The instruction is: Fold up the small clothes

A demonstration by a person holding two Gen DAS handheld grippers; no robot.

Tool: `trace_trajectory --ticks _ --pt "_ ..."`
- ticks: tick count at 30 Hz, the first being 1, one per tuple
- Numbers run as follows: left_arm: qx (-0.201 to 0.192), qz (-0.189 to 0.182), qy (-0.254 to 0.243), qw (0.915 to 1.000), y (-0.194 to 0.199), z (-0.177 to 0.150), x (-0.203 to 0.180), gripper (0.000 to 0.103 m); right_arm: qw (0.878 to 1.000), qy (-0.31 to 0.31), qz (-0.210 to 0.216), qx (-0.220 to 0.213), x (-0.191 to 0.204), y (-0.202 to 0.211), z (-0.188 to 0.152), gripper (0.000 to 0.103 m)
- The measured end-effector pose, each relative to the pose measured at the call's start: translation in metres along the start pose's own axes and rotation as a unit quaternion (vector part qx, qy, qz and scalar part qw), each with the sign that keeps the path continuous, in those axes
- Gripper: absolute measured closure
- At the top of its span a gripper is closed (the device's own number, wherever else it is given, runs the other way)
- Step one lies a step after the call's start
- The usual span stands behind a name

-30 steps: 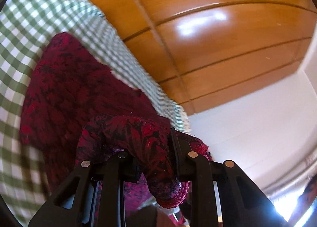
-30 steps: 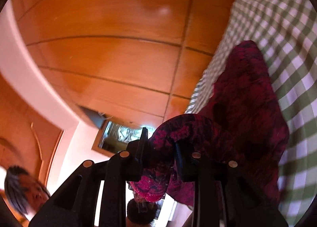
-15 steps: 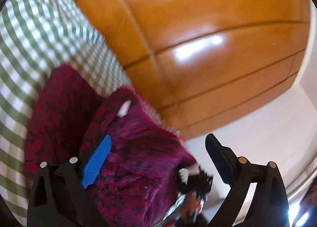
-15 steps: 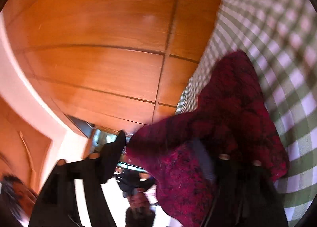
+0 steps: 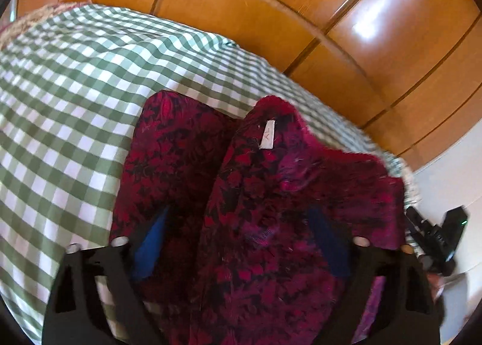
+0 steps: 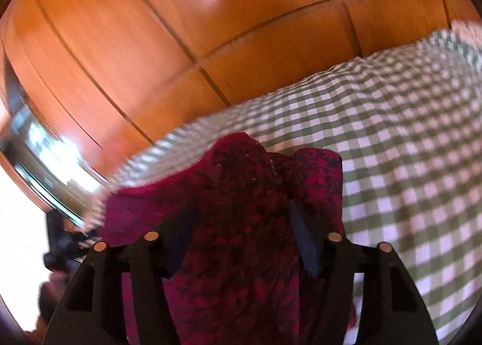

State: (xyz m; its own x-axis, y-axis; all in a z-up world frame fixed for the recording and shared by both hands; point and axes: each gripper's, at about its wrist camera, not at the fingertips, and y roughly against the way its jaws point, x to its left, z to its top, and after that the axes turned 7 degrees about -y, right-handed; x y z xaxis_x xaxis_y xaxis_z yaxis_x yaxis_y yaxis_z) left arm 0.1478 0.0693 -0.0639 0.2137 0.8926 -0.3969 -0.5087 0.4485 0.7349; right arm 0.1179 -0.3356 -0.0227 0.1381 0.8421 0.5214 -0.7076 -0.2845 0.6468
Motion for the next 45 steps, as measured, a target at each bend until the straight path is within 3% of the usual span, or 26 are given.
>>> trace_trajectory --ticks 1,2,3,5,9,12,16,19,23,26,29,30,31,34,37,40,41,45 --pt "0.001 0.015 -0.011 0.9998 -0.003 -0.001 -0.002 0.044 1.0 0.012 -0.02 -0.002 0.004 -0.004 -0.002 0.057" --pt "0.0 0.027 -0.023 0.9994 -0.009 -0.002 -0.004 0.057 0.999 0.015 -0.034 -0.005 0.006 -0.006 -0.004 0.068" --pt "-0.002 0.034 -0.033 0.9989 -0.012 -0.005 -0.005 0.072 0.999 0.013 -0.042 -0.006 0.006 -0.01 -0.005 0.072" --pt "-0.013 0.039 -0.035 0.9985 -0.013 -0.007 -0.004 0.085 0.999 0.008 -0.048 -0.015 0.007 -0.009 -0.008 0.08" --pt "-0.083 0.051 -0.014 0.9952 0.019 -0.003 -0.004 0.09 0.994 0.023 -0.079 -0.071 0.022 0.01 0.0 0.084" --pt "-0.111 0.06 -0.003 0.992 0.028 0.004 -0.003 0.09 0.991 0.025 -0.096 -0.087 0.026 0.006 0.009 0.085" --pt "-0.079 0.087 0.008 0.993 0.004 -0.003 0.003 0.09 0.989 0.013 -0.143 -0.044 0.011 -0.029 0.004 0.084" --pt "-0.072 0.081 0.016 0.994 -0.01 -0.021 0.015 0.09 0.99 0.009 -0.136 -0.038 -0.003 -0.043 -0.011 0.079" --pt "-0.097 0.092 -0.013 0.991 -0.011 -0.028 0.007 0.087 0.989 0.024 -0.139 -0.046 0.0 -0.045 -0.016 0.069" --pt "-0.115 0.084 -0.021 0.9896 -0.008 -0.033 0.003 0.078 0.987 0.033 -0.147 -0.054 0.004 -0.046 -0.019 0.066" --pt "-0.123 0.076 -0.022 0.9892 0.004 -0.036 -0.002 0.048 0.988 0.03 -0.141 -0.057 0.003 -0.045 -0.019 0.064" --pt "-0.127 0.081 -0.021 0.9883 0.009 -0.034 -0.007 0.033 0.988 0.028 -0.14 -0.059 0.005 -0.044 -0.019 0.063" --pt "-0.143 0.099 -0.018 0.9846 0.019 -0.034 -0.013 0.025 0.988 0.027 -0.138 -0.06 0.004 -0.044 -0.02 0.063" --pt "-0.184 0.13 -0.019 0.9741 0.046 -0.032 -0.032 0.025 0.986 0.021 -0.147 -0.074 0.006 -0.038 -0.023 0.062" --pt "-0.196 0.112 -0.018 0.9741 0.06 -0.025 -0.054 0.025 0.979 0.031 -0.178 -0.093 0.012 -0.033 -0.03 0.058" --pt "-0.186 0.099 -0.059 0.9757 0.05 -0.015 -0.086 0.024 0.969 0.036 -0.215 -0.113 0.017 -0.029 -0.035 0.036" --pt "-0.183 0.106 -0.081 0.974 0.043 -0.013 -0.098 0.024 0.968 0.031 -0.222 -0.113 0.015 -0.029 -0.035 0.022" --pt "-0.141 0.137 -0.148 0.9693 -0.003 -0.005 -0.129 0.024 0.976 -0.002 -0.194 -0.096 0.0 -0.029 -0.03 0.021"
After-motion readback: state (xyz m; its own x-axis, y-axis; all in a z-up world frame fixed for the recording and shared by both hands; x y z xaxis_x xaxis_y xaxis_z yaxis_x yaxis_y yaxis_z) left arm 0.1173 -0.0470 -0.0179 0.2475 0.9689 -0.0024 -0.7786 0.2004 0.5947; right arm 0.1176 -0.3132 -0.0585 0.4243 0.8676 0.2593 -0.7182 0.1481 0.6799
